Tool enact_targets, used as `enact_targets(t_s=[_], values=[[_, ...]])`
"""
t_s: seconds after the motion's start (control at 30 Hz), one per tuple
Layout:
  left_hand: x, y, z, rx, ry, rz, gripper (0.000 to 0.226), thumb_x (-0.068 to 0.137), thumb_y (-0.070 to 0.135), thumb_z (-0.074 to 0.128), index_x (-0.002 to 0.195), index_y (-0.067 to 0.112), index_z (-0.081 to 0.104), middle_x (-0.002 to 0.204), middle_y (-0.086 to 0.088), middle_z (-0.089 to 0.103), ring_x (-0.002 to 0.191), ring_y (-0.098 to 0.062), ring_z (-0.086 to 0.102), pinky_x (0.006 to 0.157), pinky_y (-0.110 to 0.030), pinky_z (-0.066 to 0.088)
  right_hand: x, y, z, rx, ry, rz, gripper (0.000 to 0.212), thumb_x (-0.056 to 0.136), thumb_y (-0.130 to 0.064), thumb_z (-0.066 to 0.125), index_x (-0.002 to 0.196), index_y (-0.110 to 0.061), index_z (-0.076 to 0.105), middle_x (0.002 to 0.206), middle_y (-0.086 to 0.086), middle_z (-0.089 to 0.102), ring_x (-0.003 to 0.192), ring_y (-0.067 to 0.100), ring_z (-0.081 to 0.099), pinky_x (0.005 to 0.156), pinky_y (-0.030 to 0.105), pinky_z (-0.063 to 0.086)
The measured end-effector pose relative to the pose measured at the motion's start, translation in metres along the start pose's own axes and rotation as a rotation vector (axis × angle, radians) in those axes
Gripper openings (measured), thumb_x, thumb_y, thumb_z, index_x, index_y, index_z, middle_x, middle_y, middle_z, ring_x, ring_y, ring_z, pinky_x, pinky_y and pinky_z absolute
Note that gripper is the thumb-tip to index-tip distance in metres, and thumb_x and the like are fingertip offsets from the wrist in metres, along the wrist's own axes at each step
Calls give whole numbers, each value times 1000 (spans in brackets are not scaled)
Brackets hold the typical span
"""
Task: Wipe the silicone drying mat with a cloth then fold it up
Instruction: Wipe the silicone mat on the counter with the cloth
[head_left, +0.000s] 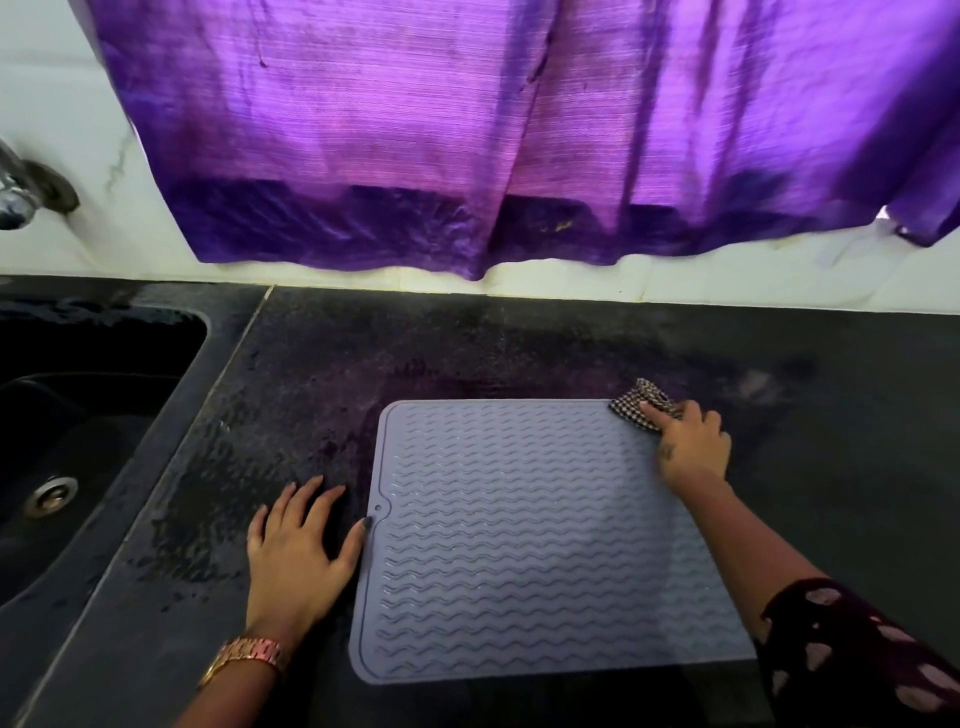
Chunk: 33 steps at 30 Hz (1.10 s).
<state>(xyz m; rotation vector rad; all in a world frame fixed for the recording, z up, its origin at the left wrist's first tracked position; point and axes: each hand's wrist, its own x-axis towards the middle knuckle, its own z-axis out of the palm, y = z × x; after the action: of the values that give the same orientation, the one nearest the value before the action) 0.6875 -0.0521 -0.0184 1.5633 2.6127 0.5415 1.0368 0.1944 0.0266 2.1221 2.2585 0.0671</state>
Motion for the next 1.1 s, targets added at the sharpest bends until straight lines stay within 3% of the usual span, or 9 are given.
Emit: enact_targets(t_s=[0.23,0.7,1.1], values=[[1,-1,1,18,4,5,73,77,68,24,126,25,58,140,-3,49,136,-25,35,113,-48,18,-20,19,-3,98,-56,13,52,95,-15,37,136,-46,39,135,8,36,113,33,38,99,48,38],[-1,-2,1,-7,-5,28,82,76,69,18,133,22,51,146,-5,42,141,-25,26,116,-46,11,-168,64,8,201,5,127,59,81,-10,53,128,-45,52,133,2,44,100,28,42,85,41,46],[-4,0,-1,-26,-12,35,84,75,69,15,135,21,50,148,-5,39,142,-25,23,116,-45,8,-208,36,-1,237,85,223,52,80,-9,57,124,-37,58,129,7,47,99,30,42,80,39,47]])
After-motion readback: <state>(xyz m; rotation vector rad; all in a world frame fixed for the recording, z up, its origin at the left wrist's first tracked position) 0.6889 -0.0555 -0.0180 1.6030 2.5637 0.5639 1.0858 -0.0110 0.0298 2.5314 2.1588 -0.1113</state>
